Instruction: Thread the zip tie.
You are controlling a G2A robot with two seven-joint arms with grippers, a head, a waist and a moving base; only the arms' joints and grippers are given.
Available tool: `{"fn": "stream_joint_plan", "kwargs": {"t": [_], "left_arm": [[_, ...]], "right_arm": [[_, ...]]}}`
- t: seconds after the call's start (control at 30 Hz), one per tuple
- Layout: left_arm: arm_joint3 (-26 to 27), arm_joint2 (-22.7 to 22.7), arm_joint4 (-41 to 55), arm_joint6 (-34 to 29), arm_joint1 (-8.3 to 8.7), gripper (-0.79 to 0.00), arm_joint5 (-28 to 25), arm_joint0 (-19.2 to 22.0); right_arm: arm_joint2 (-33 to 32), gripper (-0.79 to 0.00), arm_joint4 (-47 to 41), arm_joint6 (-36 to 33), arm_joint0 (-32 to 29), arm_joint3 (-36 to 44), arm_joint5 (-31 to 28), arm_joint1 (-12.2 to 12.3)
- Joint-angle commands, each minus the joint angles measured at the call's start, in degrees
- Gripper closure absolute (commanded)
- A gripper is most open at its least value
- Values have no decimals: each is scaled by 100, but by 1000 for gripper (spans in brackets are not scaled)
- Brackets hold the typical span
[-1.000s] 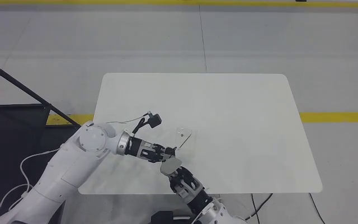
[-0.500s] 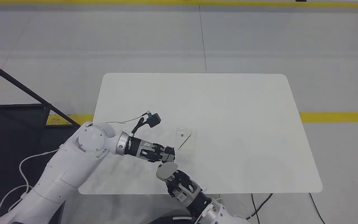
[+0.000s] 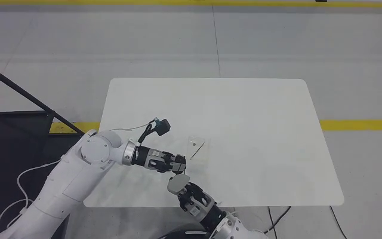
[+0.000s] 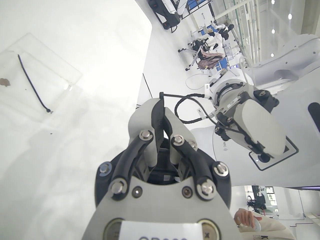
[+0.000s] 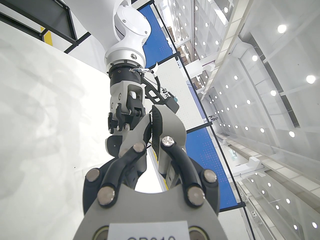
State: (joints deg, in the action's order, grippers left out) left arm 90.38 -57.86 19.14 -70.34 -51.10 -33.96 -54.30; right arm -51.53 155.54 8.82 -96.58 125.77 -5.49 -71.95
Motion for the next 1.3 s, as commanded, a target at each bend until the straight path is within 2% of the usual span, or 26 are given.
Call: {"fn": "stream_joint_plan", "kwargs": {"t": [0.0,0.33,0.9,1.07,1.27], "left_arm": [[45,-34,-48,71,11,0,-69,-39],[293,-242,-380,387,89,0,-385,-261],[295,-289,-263,402,102,0,-282,-313],[488,-297,-693,692,100,0,-180,-424],[559,-352,-838,808,110,0,-366,-519]], "right_arm": [[-5,0,-17,-4,0,2,9,6],[-48,0,-120,152,-28,36,19,51],[-98,0,-259,323,-68,78,43,89],[-98,0,-259,323,-68,78,43,89],[-87,0,-318,264,-12,38,24,91]]}}
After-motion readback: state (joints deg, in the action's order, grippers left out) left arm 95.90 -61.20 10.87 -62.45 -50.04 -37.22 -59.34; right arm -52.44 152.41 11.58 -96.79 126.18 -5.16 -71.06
